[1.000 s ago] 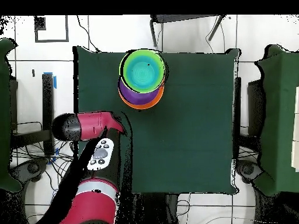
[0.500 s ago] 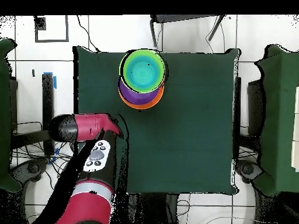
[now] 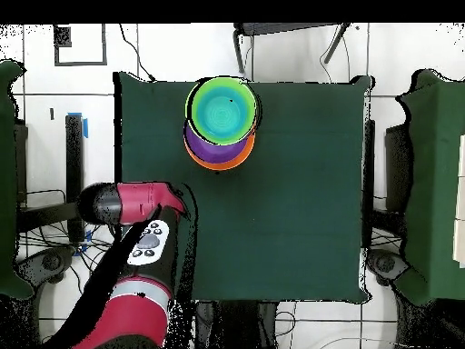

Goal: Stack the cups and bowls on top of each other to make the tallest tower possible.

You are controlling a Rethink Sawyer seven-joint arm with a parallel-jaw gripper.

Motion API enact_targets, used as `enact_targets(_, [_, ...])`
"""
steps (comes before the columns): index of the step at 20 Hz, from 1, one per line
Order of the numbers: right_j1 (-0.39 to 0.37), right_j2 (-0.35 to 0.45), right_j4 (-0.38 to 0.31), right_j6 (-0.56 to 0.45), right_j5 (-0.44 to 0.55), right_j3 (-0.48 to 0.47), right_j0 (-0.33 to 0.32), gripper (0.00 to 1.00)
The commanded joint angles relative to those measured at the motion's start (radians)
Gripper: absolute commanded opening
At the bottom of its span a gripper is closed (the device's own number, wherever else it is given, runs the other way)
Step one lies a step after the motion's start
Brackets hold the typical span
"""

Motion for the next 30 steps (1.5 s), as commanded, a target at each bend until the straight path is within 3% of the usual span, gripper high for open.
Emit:
enact_targets(1, [0.114, 0.059, 0.051, 0.231, -0.090, 0.033, 0.026, 1.00])
enact_targets(7, [0.158, 0.057, 0.082, 0.230, -0.106, 0.000, 0.042, 1.00])
enact_targets(20, [0.115, 0.041, 0.143, 0.232, -0.049, 0.030, 0.077, 1.00])
enact_targets(21, [0.113, 0.041, 0.144, 0.216, -0.054, 0.029, 0.077, 0.00])
enact_targets(30, [0.088, 0.036, 0.162, 0.184, 0.043, -0.010, 0.035, 0.00])
